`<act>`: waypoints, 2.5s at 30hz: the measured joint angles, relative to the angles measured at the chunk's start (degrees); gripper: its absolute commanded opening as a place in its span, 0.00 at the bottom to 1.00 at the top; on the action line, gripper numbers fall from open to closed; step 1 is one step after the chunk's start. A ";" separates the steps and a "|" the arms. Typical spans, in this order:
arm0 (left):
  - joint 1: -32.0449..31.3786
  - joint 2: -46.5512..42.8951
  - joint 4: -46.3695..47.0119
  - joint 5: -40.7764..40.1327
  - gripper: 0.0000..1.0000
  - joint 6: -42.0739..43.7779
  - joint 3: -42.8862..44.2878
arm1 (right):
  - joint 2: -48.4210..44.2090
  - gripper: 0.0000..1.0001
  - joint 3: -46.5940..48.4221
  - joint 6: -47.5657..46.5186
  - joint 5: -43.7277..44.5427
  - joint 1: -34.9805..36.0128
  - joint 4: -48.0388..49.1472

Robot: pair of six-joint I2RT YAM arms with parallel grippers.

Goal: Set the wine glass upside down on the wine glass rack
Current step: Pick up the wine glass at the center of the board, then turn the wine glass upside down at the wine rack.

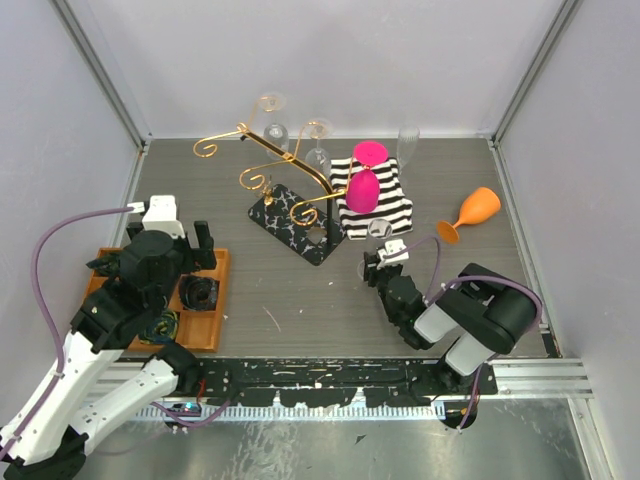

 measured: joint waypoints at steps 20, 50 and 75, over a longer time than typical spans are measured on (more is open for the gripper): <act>0.00 -3.41 -0.20 0.07 0.98 -0.17 -0.57 | -12.79 0.01 -1.07 -1.92 0.59 0.00 -4.20; 0.00 5.01 8.50 25.59 0.98 -10.08 14.36 | -61.26 0.01 12.98 3.58 -14.21 0.00 -45.92; -16.76 21.99 34.34 37.44 0.89 -21.97 16.50 | -40.61 0.01 23.67 -0.35 -41.90 0.00 -4.44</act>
